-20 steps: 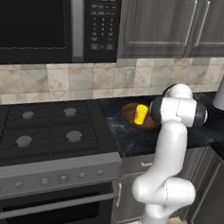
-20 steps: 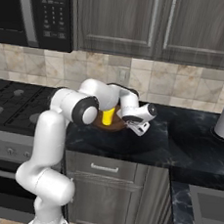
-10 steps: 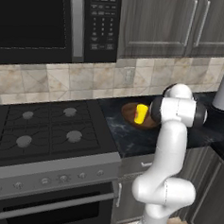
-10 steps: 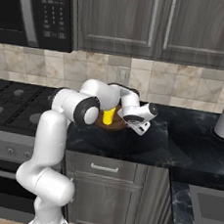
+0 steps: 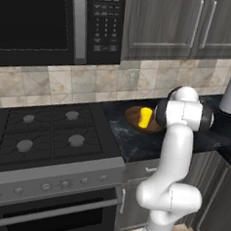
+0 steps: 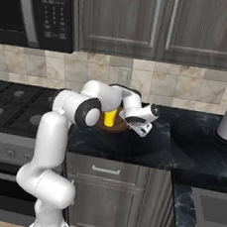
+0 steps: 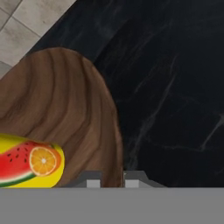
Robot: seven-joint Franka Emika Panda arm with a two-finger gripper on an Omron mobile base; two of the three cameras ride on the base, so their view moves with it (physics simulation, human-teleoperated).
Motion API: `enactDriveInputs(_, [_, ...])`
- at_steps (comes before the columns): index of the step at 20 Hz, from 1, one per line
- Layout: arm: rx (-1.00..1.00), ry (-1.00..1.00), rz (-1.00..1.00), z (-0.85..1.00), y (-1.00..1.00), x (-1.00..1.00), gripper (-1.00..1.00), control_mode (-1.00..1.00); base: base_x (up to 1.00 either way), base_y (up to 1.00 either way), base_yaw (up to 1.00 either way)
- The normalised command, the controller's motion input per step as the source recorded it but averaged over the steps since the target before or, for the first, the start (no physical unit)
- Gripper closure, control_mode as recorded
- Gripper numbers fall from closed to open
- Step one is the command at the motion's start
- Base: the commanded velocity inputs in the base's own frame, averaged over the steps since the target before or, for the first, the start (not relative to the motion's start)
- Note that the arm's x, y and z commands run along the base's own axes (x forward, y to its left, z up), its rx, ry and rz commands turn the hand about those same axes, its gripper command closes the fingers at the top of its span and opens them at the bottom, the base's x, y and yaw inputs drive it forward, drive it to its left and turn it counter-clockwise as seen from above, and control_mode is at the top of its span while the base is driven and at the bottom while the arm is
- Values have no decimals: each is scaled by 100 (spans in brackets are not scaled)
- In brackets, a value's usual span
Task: Place the cup inside the bowl on the dining table and move the bowl to any counter.
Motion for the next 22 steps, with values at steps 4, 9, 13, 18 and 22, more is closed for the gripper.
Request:
enactDriveInputs(4, [0, 2, 0, 0, 0, 0, -100, -100, 0, 0, 0])
enactDriveInputs(9, [0, 2, 0, 0, 0, 0, -100, -100, 0, 0, 0])
enactDriveInputs(13, [0, 4, 0, 1, 0, 0, -100, -100, 0, 0, 0])
enactDriveInputs(18, [0, 5, 0, 15, -17, -27, -100, -100, 0, 0, 0])
enactDriveInputs(22, [0, 2, 0, 30, -32, -30, -100, -100, 0, 0, 0])
